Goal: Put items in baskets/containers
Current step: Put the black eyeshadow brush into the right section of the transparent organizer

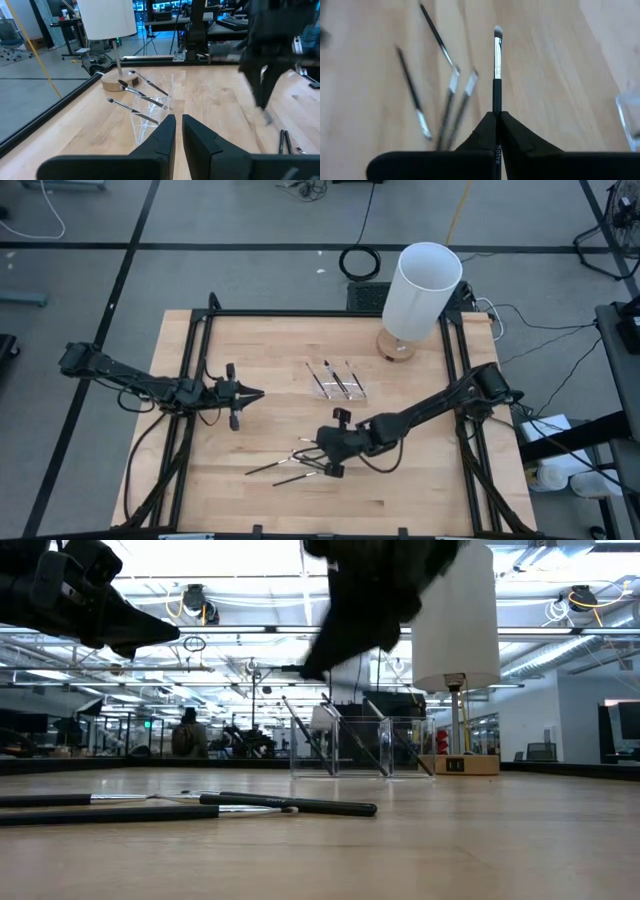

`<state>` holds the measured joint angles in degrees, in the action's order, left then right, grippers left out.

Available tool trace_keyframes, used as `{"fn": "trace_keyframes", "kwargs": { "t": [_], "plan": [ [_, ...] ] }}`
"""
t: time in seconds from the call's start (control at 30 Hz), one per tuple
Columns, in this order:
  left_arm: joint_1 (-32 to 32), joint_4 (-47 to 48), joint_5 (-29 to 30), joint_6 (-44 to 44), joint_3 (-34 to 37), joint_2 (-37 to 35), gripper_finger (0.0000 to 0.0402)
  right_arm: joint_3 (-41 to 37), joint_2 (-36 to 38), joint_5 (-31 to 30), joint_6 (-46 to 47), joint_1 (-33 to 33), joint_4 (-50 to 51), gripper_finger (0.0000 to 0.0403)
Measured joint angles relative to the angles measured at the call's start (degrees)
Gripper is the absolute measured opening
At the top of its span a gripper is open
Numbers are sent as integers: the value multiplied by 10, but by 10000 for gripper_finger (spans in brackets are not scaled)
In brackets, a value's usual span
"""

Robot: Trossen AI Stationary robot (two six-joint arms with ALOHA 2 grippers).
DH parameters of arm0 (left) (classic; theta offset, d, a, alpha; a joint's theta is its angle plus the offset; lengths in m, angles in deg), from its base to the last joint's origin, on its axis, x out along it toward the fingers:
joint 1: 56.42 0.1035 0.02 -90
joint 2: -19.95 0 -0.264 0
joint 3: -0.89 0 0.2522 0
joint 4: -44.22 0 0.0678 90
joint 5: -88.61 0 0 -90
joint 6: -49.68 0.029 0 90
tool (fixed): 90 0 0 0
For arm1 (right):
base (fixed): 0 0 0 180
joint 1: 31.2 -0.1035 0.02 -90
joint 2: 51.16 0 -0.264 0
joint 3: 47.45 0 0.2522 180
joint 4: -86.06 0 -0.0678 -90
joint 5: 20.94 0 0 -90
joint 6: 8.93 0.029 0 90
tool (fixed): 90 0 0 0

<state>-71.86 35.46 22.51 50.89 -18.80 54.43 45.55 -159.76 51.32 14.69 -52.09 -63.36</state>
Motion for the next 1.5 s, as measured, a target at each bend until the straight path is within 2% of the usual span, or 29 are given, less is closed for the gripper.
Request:
{"fn": "trace_keyframes", "kwargs": {
  "t": [0.37, 0.57, 0.8, 0.9, 1.13, 1.37, 1.5],
  "plan": [
    [0, 0, 0, 0, 0, 0, 42, 1, 27, -10, -37, -13, -17, 0],
    [0, 0, 0, 0, 0, 0, 42, 1, 79, -42, -59, -23, -20, 0],
    [0, 0, 0, 0, 0, 0, 42, -2, 152, -113, -98, -39, -31, 0],
    [0, 0, 0, -3, 0, 0, 42, -50, 182, -110, -126, -40, -125, 0],
    [0, 0, 0, -2, 0, 0, 42, -246, 248, -94, -157, -30, -385, 0],
    [0, -1, 0, 0, 0, 0, 42, -423, 257, -95, -156, -15, -663, 0],
    [0, -1, 1, 0, 0, 0, 42, -478, 256, -95, -154, -9, -753, 0]
  ]
}}
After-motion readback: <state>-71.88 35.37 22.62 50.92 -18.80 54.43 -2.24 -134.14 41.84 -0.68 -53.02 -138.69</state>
